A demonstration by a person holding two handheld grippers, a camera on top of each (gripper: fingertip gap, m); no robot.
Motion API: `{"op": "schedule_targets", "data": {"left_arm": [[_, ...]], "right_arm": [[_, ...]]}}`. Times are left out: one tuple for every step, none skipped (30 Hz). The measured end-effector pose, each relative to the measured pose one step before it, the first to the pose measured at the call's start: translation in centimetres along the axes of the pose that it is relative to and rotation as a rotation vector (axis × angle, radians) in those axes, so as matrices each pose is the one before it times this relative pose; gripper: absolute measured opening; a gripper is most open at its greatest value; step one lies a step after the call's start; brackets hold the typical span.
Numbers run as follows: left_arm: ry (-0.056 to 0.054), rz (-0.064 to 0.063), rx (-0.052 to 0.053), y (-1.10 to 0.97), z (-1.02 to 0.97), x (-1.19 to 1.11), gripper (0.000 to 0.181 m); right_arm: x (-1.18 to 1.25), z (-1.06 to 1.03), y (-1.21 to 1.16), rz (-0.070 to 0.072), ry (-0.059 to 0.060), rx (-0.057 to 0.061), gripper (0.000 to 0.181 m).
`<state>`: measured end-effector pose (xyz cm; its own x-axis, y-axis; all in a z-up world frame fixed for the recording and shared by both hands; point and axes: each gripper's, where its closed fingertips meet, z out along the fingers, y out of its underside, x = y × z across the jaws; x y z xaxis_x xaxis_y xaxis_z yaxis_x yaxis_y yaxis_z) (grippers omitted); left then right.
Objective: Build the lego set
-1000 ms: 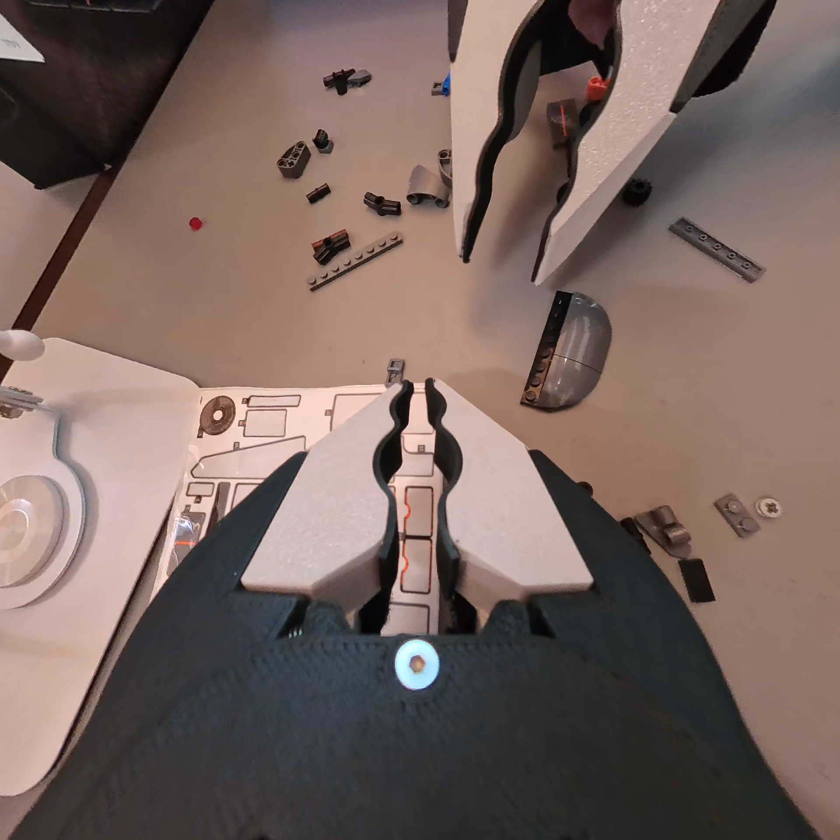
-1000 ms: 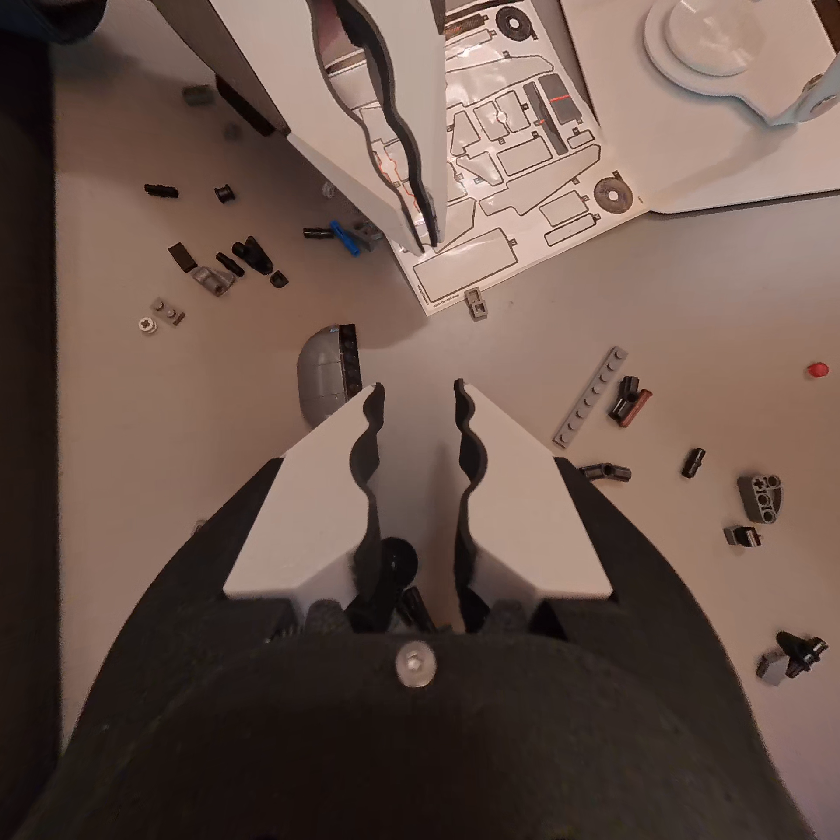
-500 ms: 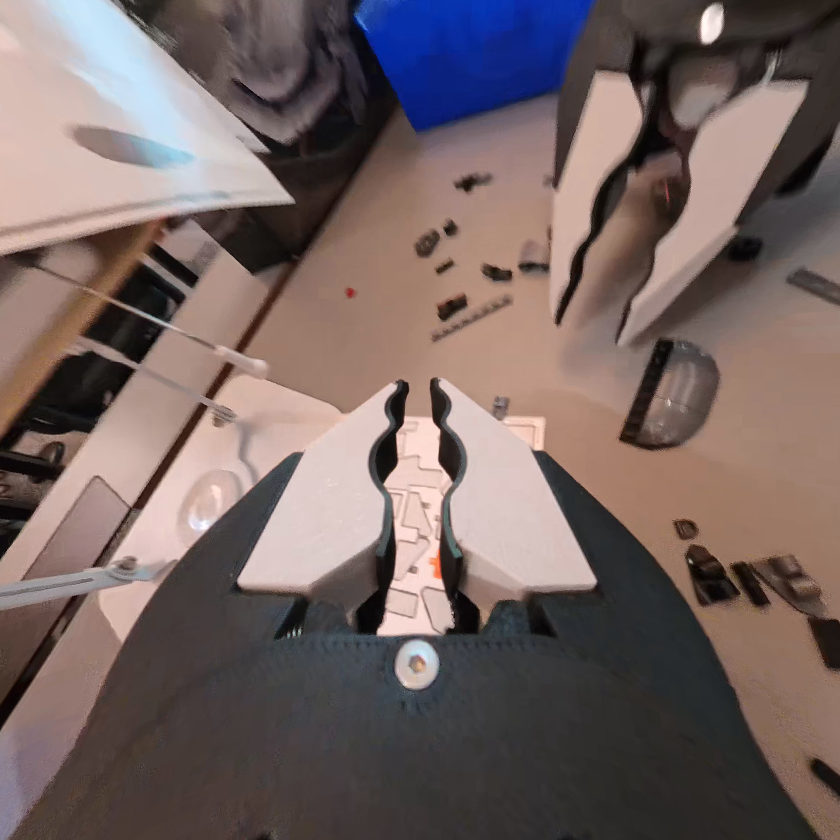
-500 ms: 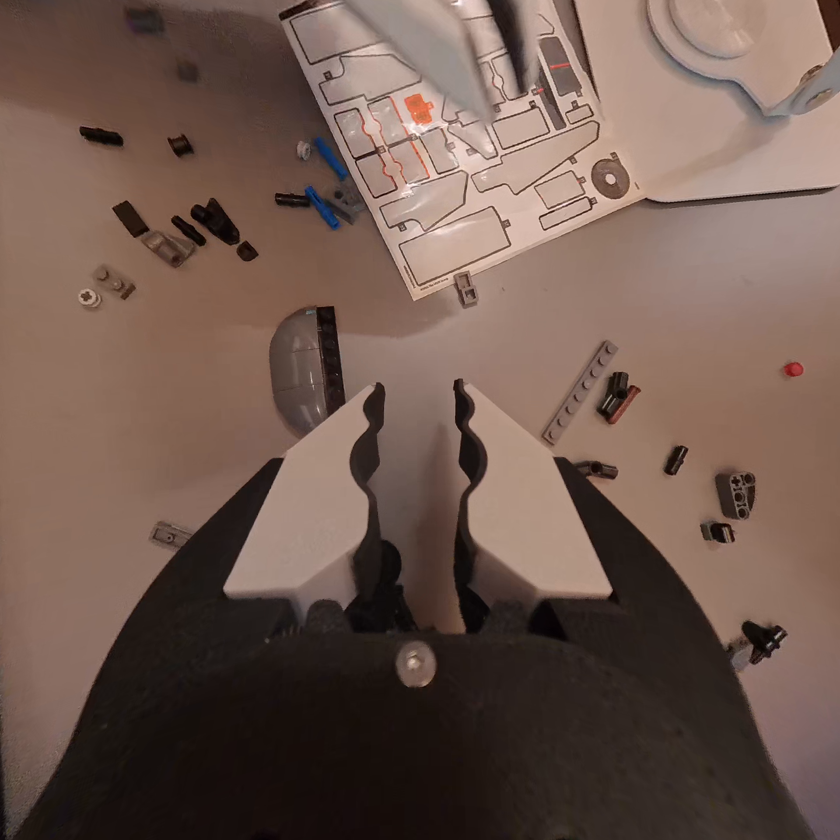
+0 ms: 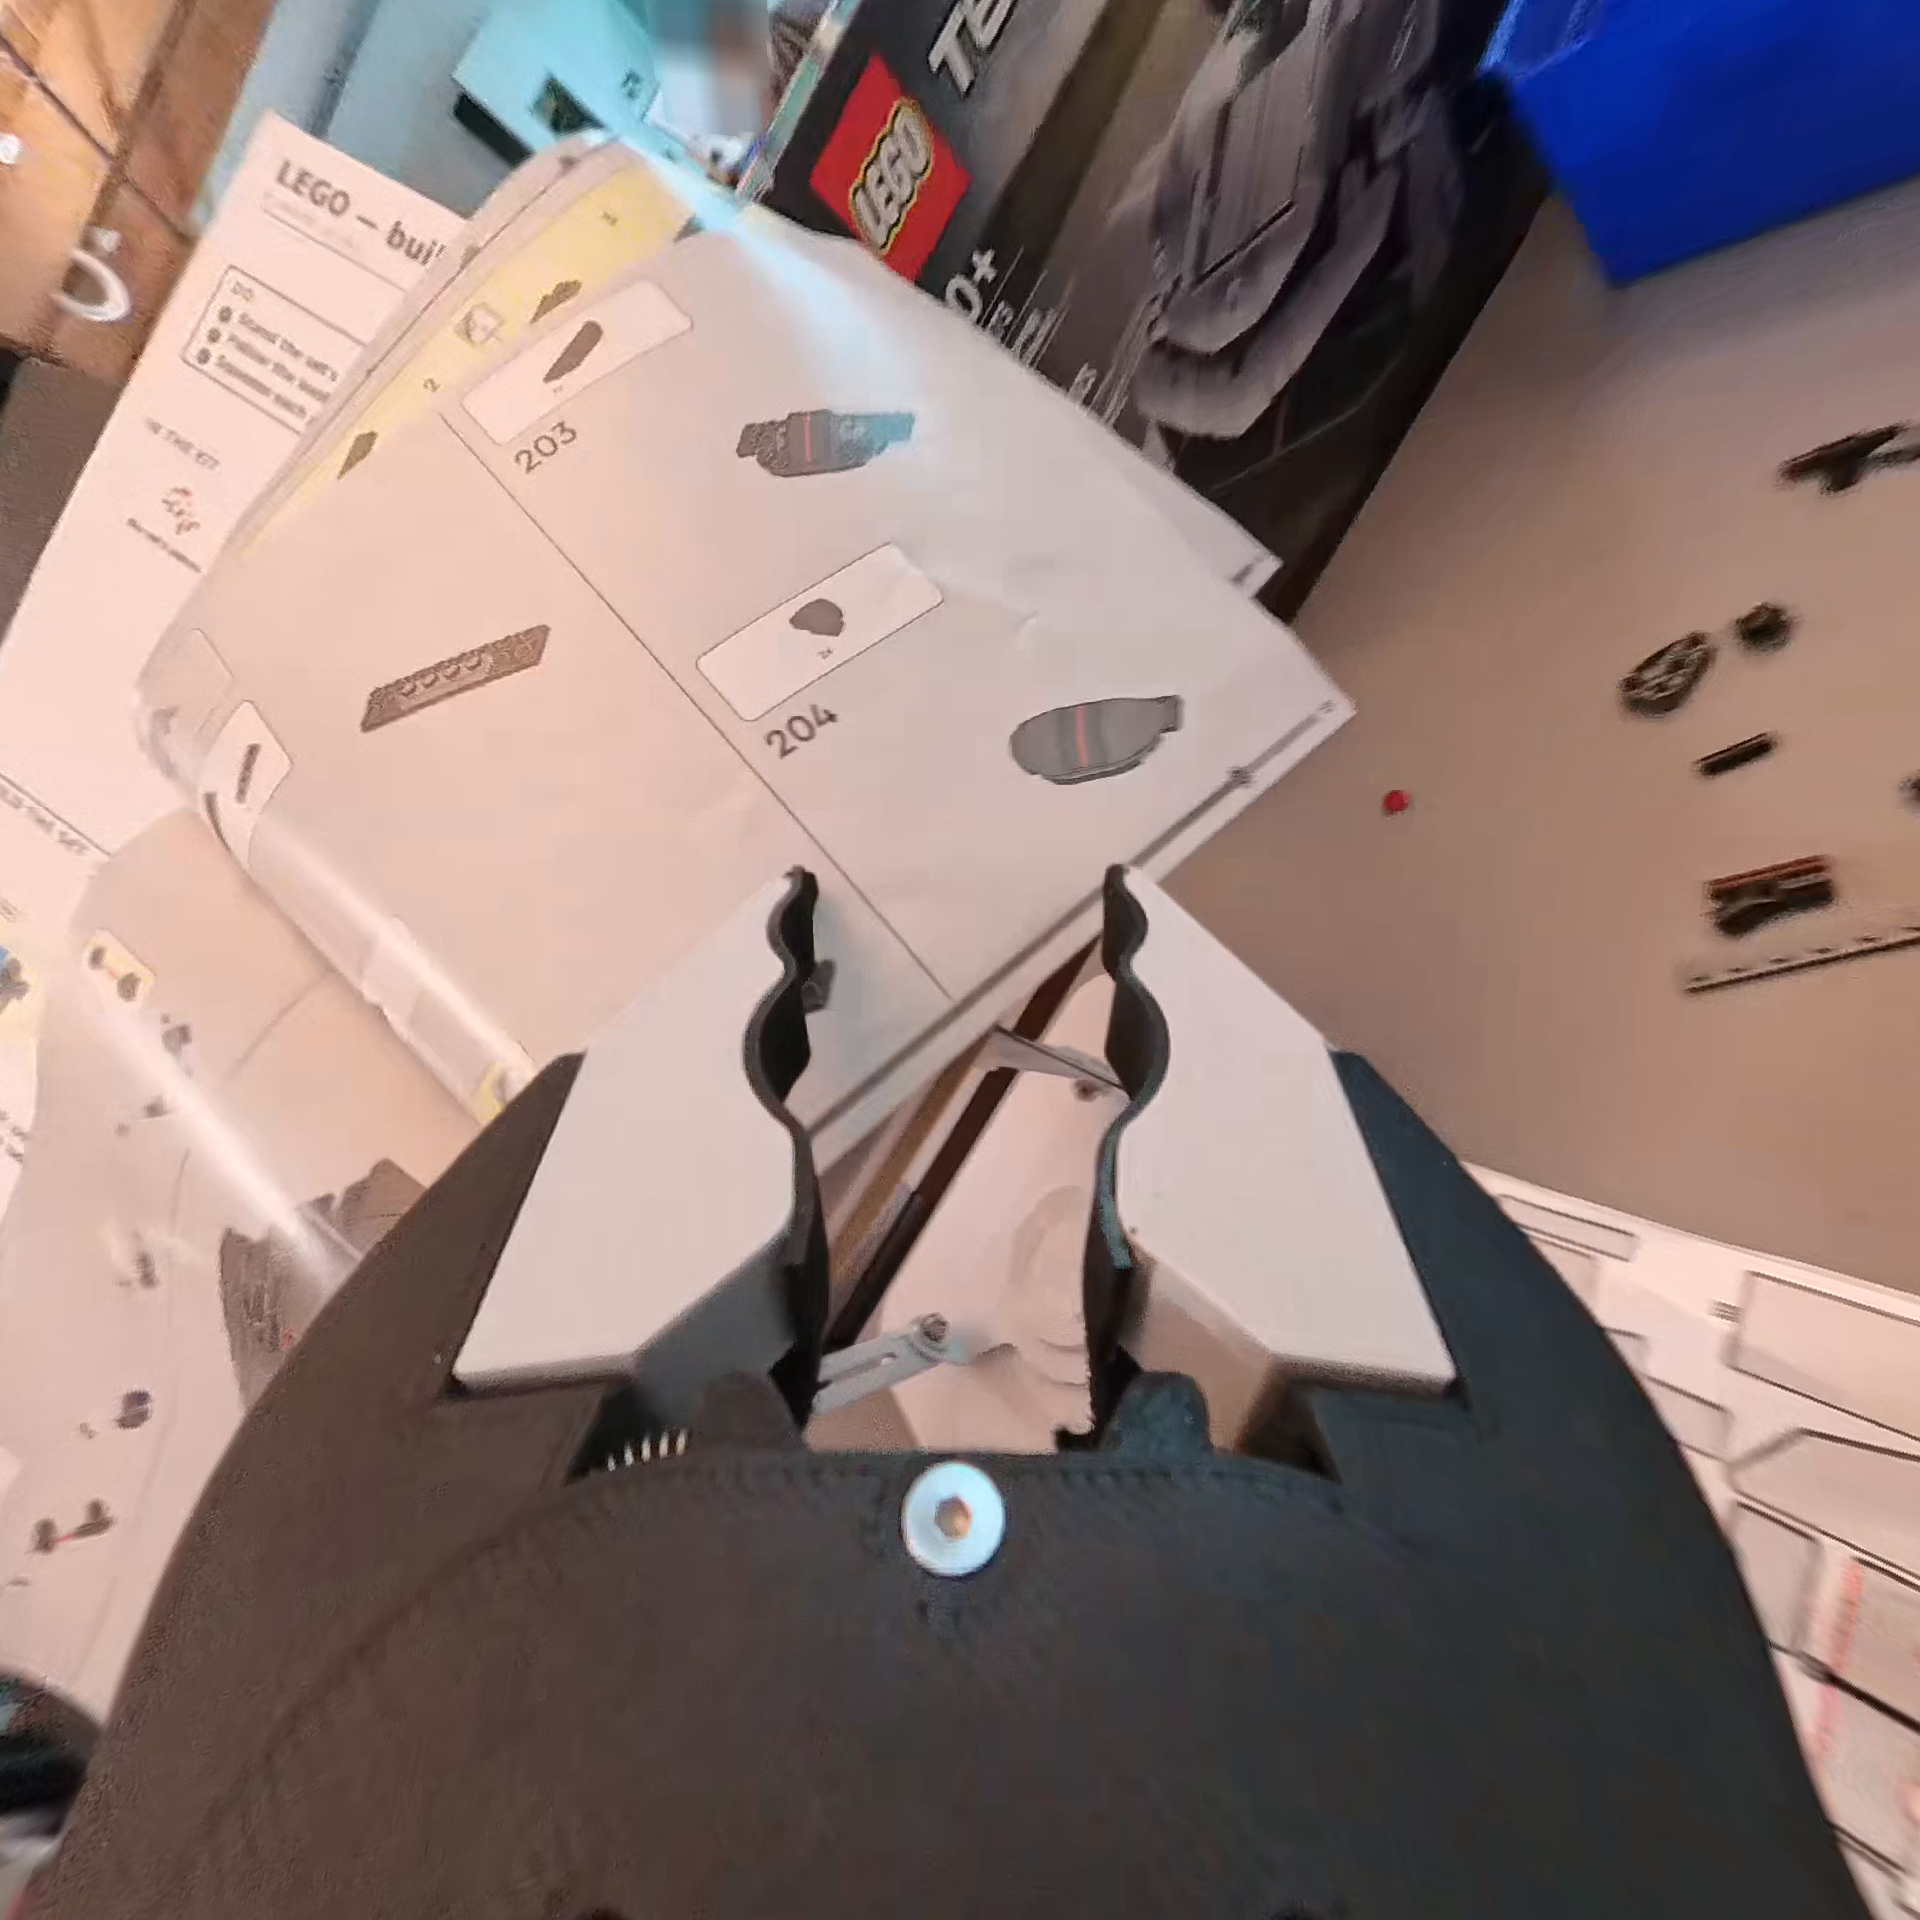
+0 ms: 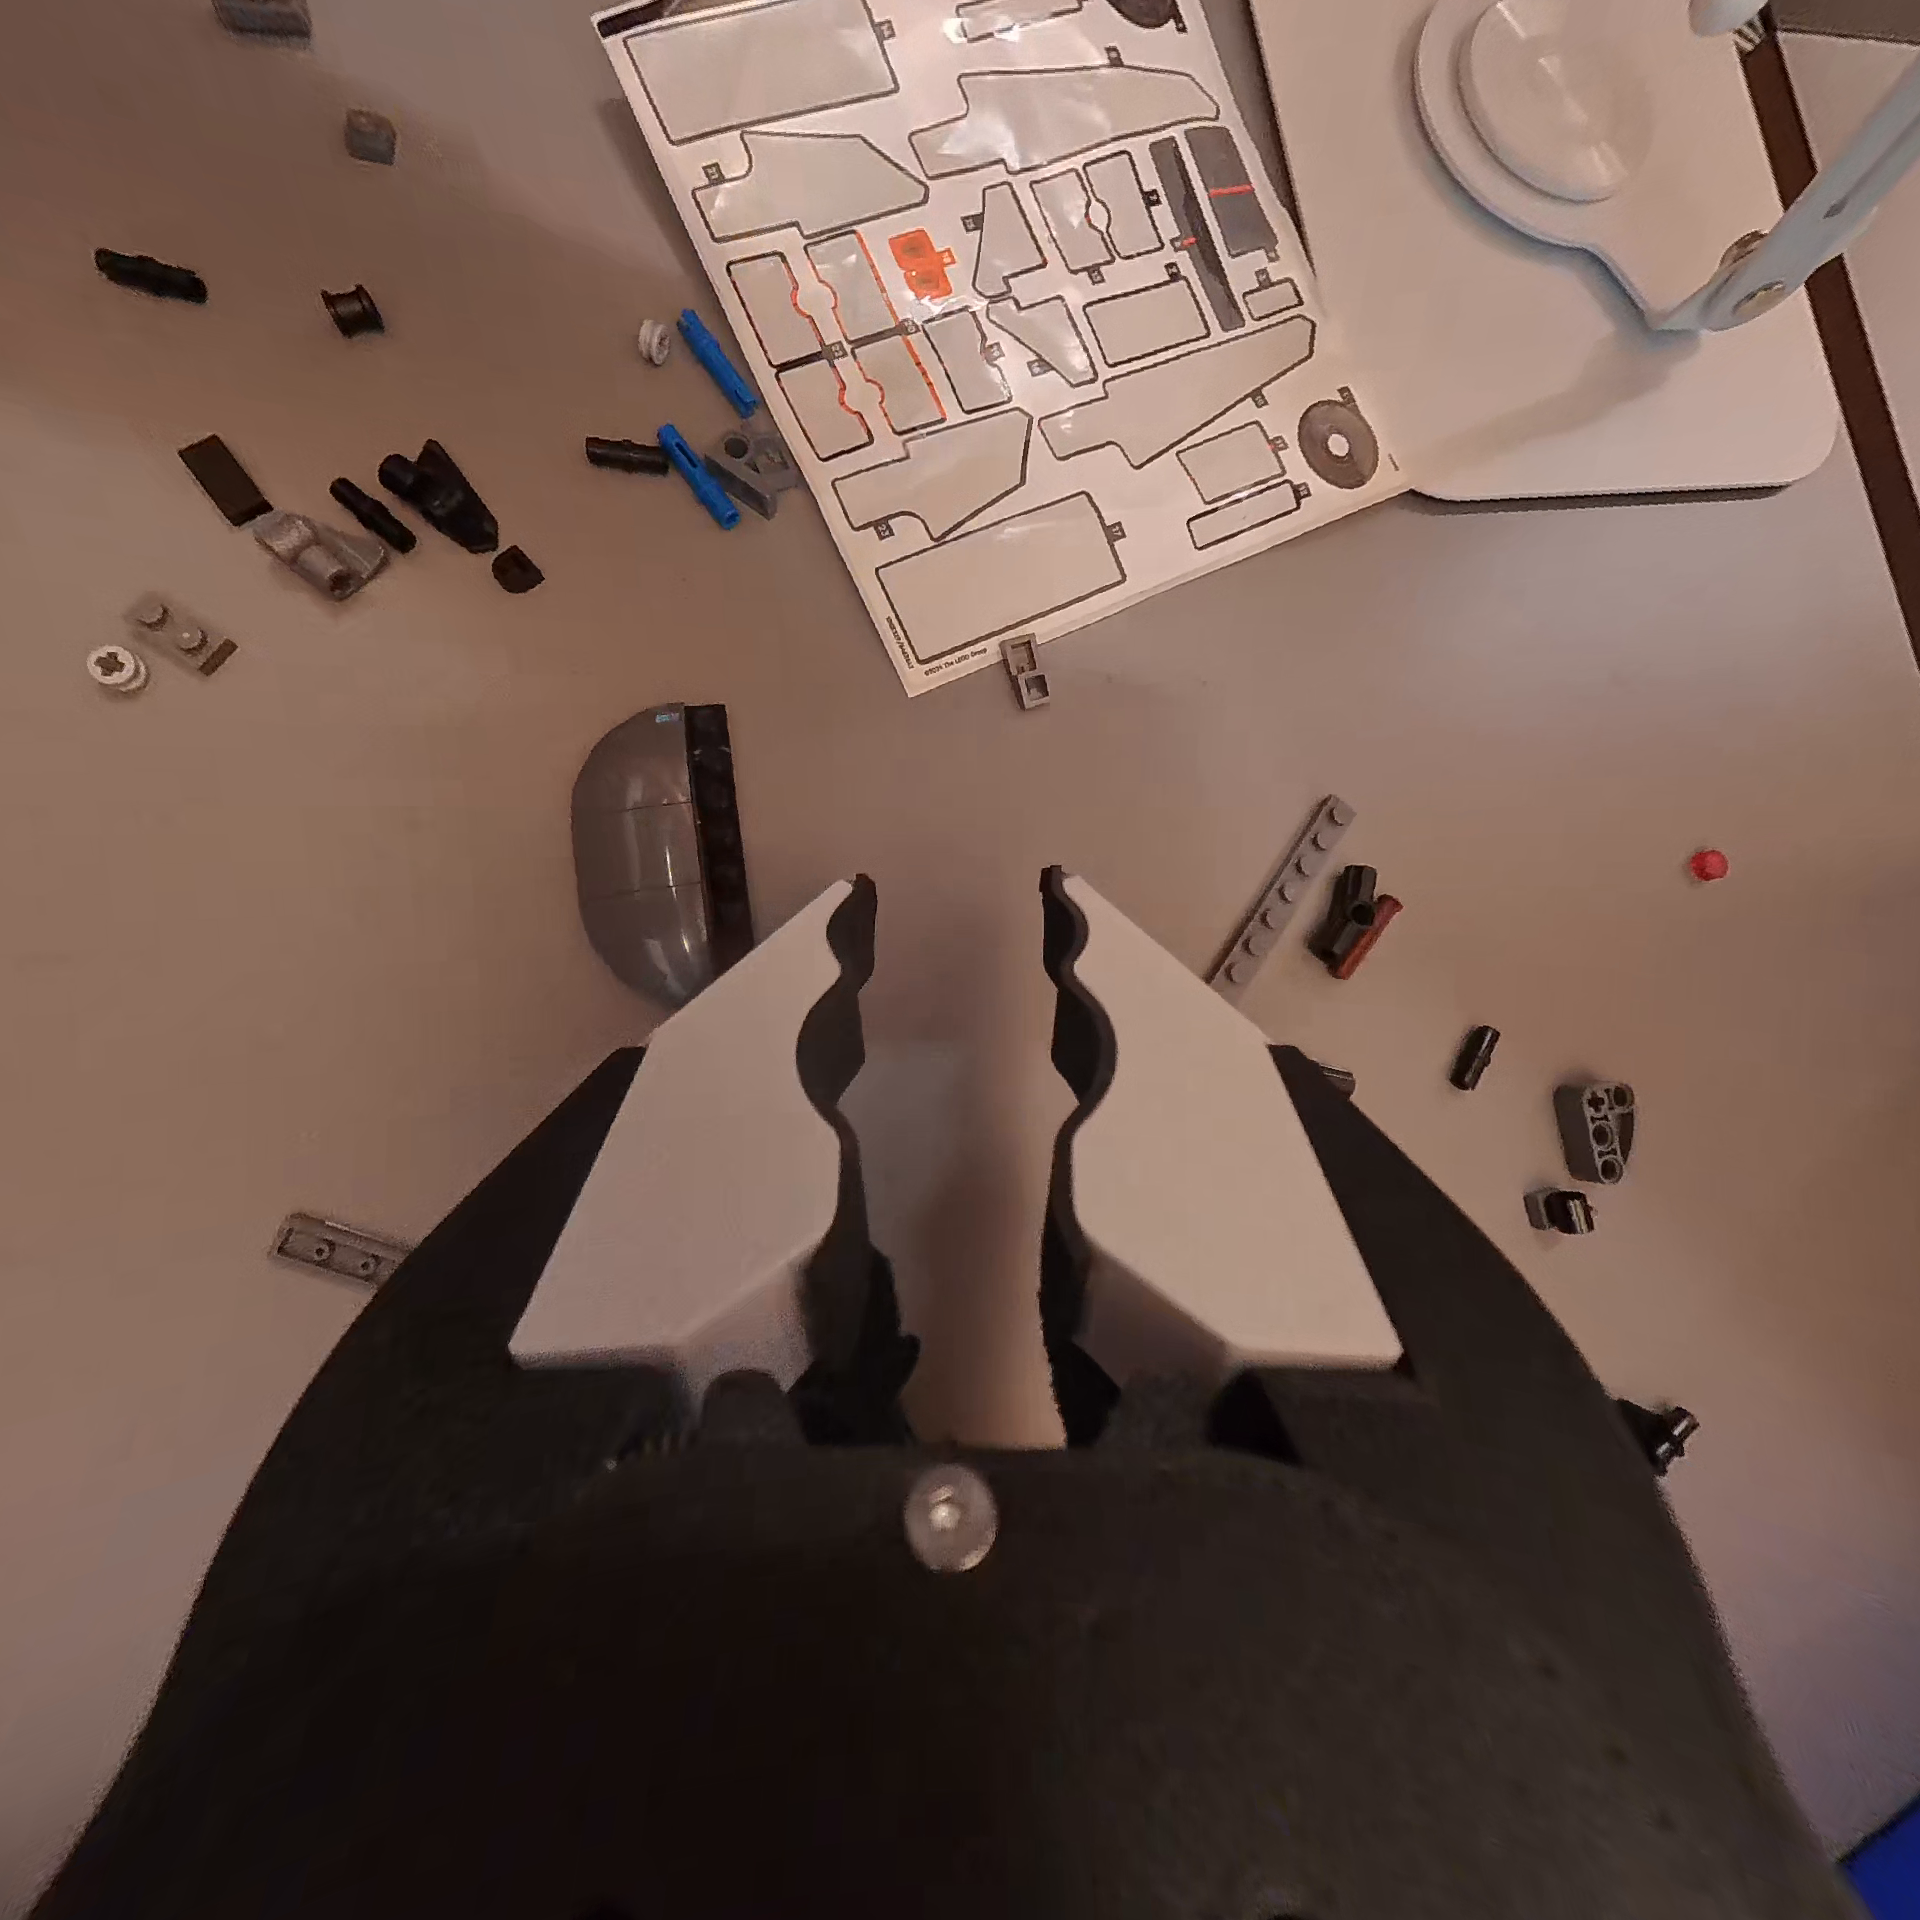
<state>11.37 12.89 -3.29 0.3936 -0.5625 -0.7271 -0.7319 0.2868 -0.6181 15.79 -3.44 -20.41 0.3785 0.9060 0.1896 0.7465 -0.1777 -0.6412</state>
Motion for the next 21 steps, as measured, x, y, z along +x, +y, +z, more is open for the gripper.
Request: {"op": "schedule_targets", "data": {"left_arm": [[-0.0150, 0.0198, -0.0221, 0.248, 0.490, -0.281, 0.053], [0.0104, 0.0138, -0.0288, 0.496, 0.611, 0.107, 0.054], [0.0028, 0.0097, -0.0308, 0.664, 0.688, -0.023, 0.057], [-0.0105, 0.0132, 0.0002, 0.262, 0.427, -0.155, 0.055], [-0.0072, 0.0126, 0.0137, 0.003, 0.152, -0.028, 0.053], [-0.0021, 0.0197, 0.0056, 0.039, 0.065, 0.010, 0.053], [-0.0010, 0.0200, 0.0025, 0.062, 0.014, -0.067, 0.052], [0.0057, 0.0058, 0.0049, 0.038, -0.058, -0.082, 0.052], [0.0110, -0.0084, 0.0033, 0.055, -0.116, -0.037, 0.052], [0.0163, 0.0003, 0.0025, 0.073, -0.166, 0.129, 0.054], [0.0065, 0.0168, -0.0001, 0.156, -0.229, 0.045, 0.055], [0.0020, 0.0130, -0.0056, 0.283, -0.229, -0.089, 0.054], [0.0135, -0.0071, 0.0025, 0.179, -0.170, 0.022, 0.056], [0.0149, -0.0155, 0.0096, 0.097, -0.136, 0.042, 0.058], [0.0023, -0.0047, 0.0020, 0.248, -0.088, -0.060, 0.058], [0.0007, 0.0035, -0.0017, 0.310, -0.021, -0.010, 0.059], [0.0097, 0.0059, 0.0001, 0.215, -0.012, 0.162, 0.063], [-0.0003, 0.0046, -0.0018, 0.156, -0.051, -0.015, 0.063], [0.0011, 0.0013, -0.0007, 0.101, -0.062, -0.052, 0.064], [0.0061, -0.0025, -0.0007, 0.113, -0.084, -0.031, 0.064], [0.0040, -0.0047, 0.0004, 0.098, -0.099, -0.072, 0.064]], "right_arm": [[0.001, -0.002, -0.016, -0.0057, 0.0034, -0.0012, 0.031], [-0.007, -0.014, -0.038, -0.0033, 0.0013, 0.0014, 0.031], [0.004, -0.013, -0.044, 0.0004, -0.0005, 0.0029, 0.031], [0.034, -0.016, -0.028, 0.0017, -0.0002, 0.0024, 0.031], [0.036, -0.009, -0.001, 0.0007, 0.0007, 0.0010, 0.031], [0.021, -0.003, 0.026, 0.0000, 0.0005, -0.0004, 0.031], [0.000, 0.024, 0.046, -0.0001, 0.0002, -0.0021, 0.031], [0.012, 0.032, 0.044, -0.0007, 0.0006, -0.0032, 0.031], [-0.001, 0.031, 0.016, -0.0016, 0.0006, -0.0019, 0.031], [-0.025, 0.033, 0.019, -0.0013, -0.0007, -0.0005, 0.031], [-0.017, 0.028, 0.038, 0.0003, -0.0009, -0.0016, 0.031], [0.018, 0.014, 0.065, 0.0008, 0.0007, -0.0025, 0.031], [0.041, -0.006, 0.033, 0.0001, 0.0019, -0.0009, 0.031], [0.042, -0.036, -0.004, 0.0003, 0.0017, 0.0011, 0.031], [0.024, -0.038, -0.021, 0.0012, 0.0007, 0.0019, 0.031], [0.011, -0.036, -0.008, 0.0007, 0.0005, 0.0009, 0.031], [0.020, -0.011, 0.013, -0.0006, 0.0015, -0.0002, 0.031], [0.009, -0.007, 0.008, -0.0008, 0.0009, -0.0004, 0.031], [-0.004, 0.018, 0.017, -0.0001, -0.0004, -0.0009, 0.031], [-0.009, 0.020, 0.030, -0.0005, 0.0001, -0.0018, 0.031], [0.000, 0.018, 0.028, -0.0013, 0.0009, -0.0016, 0.031]]}}
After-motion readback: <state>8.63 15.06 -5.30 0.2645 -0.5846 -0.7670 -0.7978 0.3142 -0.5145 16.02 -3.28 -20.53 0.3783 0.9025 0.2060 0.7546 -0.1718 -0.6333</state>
